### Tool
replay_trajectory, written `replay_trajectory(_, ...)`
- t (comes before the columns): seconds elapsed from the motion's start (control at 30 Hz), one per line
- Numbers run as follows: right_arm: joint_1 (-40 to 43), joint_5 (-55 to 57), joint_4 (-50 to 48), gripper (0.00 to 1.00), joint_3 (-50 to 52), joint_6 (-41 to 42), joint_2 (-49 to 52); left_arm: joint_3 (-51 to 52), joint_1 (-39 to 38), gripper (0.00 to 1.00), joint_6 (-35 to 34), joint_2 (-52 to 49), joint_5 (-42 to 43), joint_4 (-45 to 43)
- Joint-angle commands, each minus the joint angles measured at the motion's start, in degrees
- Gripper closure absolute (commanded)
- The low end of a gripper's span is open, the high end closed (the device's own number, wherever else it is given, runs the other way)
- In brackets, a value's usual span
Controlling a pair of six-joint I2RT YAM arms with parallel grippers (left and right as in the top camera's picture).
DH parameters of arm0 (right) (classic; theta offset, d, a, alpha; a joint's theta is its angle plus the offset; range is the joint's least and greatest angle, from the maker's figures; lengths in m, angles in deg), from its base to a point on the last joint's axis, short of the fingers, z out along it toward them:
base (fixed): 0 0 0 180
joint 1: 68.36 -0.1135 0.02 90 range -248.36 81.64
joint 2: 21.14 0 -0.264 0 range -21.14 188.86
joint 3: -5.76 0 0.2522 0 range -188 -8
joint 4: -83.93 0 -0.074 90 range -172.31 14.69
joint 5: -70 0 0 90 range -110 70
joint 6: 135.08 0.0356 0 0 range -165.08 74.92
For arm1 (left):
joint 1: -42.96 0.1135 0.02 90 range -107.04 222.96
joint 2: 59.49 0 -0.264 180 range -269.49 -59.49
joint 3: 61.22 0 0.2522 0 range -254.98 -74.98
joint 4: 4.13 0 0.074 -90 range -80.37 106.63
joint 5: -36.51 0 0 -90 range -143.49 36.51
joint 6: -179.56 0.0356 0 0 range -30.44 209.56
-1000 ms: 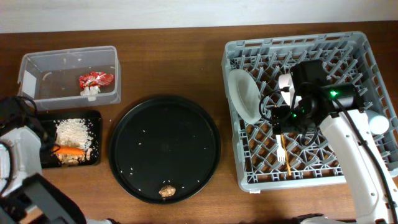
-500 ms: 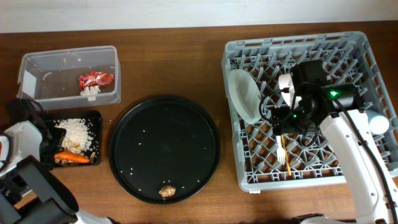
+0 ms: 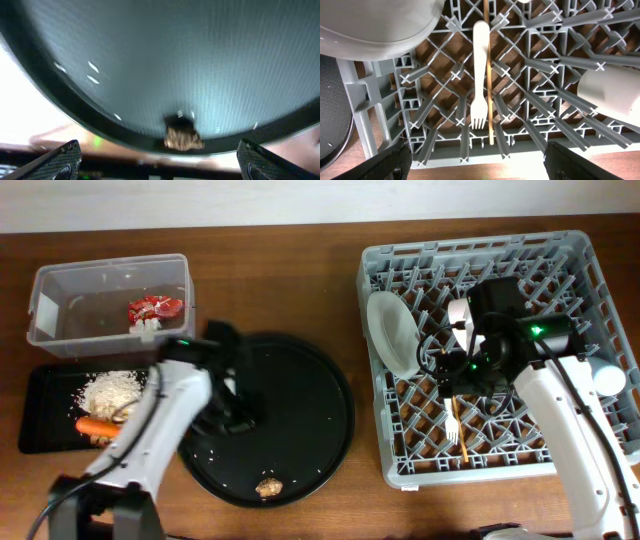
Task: Sort waste into correct bins and load items into the dishwasher rack
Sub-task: 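Grasp the brown shell on the platter with the left gripper, drop on tray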
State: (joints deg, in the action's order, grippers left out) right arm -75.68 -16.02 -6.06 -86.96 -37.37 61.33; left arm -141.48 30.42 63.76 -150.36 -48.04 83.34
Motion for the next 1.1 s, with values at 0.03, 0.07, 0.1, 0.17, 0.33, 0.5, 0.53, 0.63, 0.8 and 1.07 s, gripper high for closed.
replay_trajectory(0.03, 0.3, -0.1, 0.1, 0.13, -0.7, 0.0, 0.3, 9.5, -10.0, 0.01, -4.4, -0.3, 6.3, -1.7)
replay_trajectory(0.07, 0.3, -0.1, 0.1, 0.13, -0.7, 0.0, 0.3, 11.0, -10.9, 0.01, -4.4, -0.3, 8.1, -2.8)
replay_trajectory(0.1, 0.3, -0.1, 0.1, 0.13, -0.7, 0.0, 0.3, 13.0, -12.2, 0.01, -4.4, -0.3, 10.1, -4.8)
replay_trajectory(0.17, 0.3, -0.2, 0.1, 0.12, -0.7, 0.0, 0.3, 15.9, -13.8, 0.01, -4.3, -0.3, 11.3, -8.9)
replay_trajectory(0.33, 0.3, -0.3, 0.4, 0.13, -0.7, 0.0, 0.3, 20.7, -15.2, 0.01, -5.0, -0.3, 11.6, -15.7)
replay_trajectory(0.5, 0.3, -0.3, 0.5, 0.13, -0.7, 0.0, 0.3, 22.3, -15.2, 0.07, -7.2, -0.3, 11.3, -17.4)
replay_trajectory(0.53, 0.3, -0.3, 0.5, 0.13, -0.7, 0.0, 0.3, 22.3, -15.2, 0.10, -7.2, -0.3, 11.3, -17.6)
replay_trajectory(0.63, 0.3, -0.3, 0.5, 0.13, -0.7, 0.0, 0.3, 22.4, -15.2, 0.20, -7.2, -0.3, 11.3, -17.8)
replay_trajectory(0.8, 0.3, -0.3, 0.7, 0.13, -0.7, 0.0, 0.3, 22.5, -15.2, 0.28, -7.2, -0.3, 11.3, -19.3)
replay_trajectory(1.07, 0.3, -0.3, 0.8, 0.13, -0.7, 0.0, 0.3, 22.5, -15.2, 0.46, -7.2, -0.3, 8.5, -20.1)
